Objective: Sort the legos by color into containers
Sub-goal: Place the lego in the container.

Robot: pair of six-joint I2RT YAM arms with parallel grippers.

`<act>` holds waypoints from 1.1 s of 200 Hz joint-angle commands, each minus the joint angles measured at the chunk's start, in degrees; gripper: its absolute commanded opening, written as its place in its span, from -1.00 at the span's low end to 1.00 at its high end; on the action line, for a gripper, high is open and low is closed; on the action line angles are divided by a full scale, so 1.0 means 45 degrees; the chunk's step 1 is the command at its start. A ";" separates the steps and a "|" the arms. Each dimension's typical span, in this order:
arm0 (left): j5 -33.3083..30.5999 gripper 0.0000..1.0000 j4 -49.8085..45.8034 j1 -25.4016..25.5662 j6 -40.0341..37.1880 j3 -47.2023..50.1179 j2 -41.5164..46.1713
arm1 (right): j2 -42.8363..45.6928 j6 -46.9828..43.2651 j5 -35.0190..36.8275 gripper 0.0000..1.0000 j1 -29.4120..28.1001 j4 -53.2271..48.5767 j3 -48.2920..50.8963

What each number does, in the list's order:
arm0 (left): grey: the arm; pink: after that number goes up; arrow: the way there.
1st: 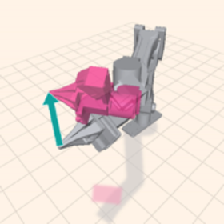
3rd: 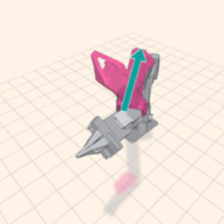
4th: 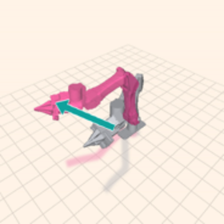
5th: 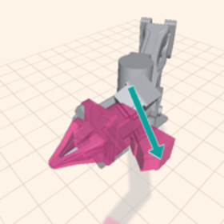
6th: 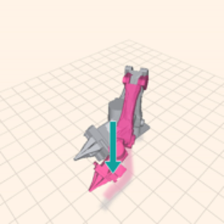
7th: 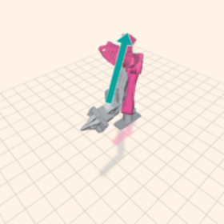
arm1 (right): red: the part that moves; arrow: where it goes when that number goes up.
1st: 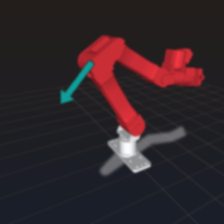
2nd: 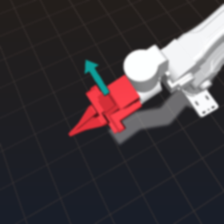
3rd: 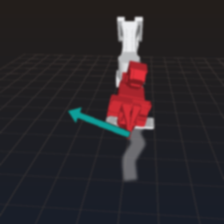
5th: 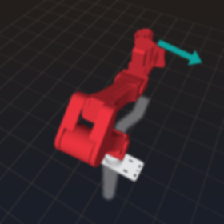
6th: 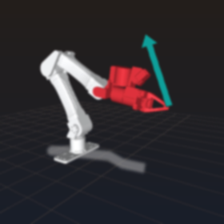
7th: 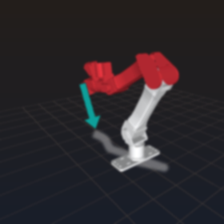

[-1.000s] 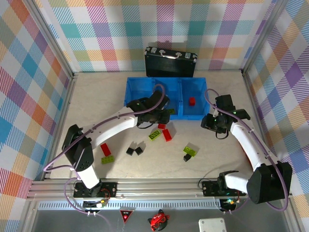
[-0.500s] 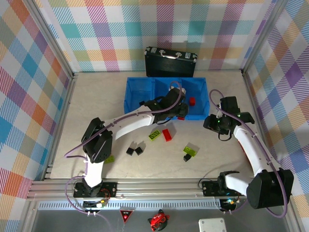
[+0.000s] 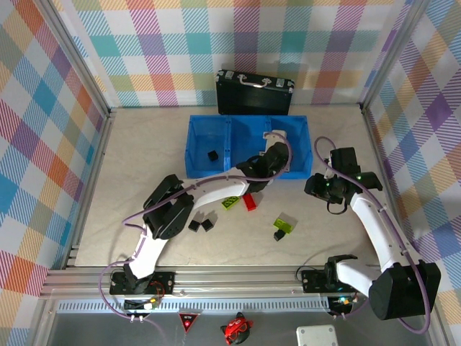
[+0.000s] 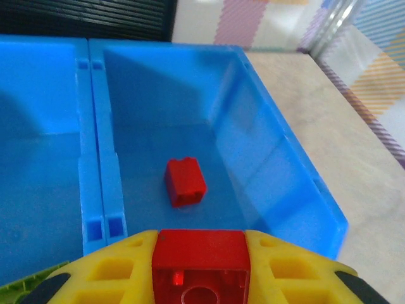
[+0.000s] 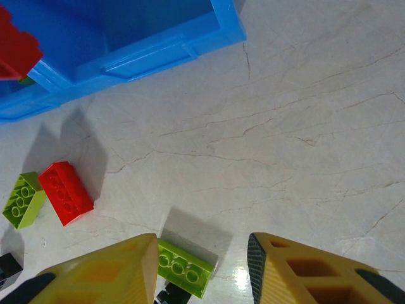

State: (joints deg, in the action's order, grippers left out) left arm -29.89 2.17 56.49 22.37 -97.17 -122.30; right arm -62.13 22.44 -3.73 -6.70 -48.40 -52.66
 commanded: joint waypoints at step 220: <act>-0.2209 -0.29 -0.1178 0.0533 0.0149 -0.5074 -0.4601 | 0.1365 0.0341 0.1154 -0.12 0.0119 -0.0338 0.0285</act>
State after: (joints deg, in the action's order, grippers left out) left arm -41.01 -1.32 59.33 22.94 -117.40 -141.97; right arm -56.84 23.29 1.04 -6.70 -49.15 -52.05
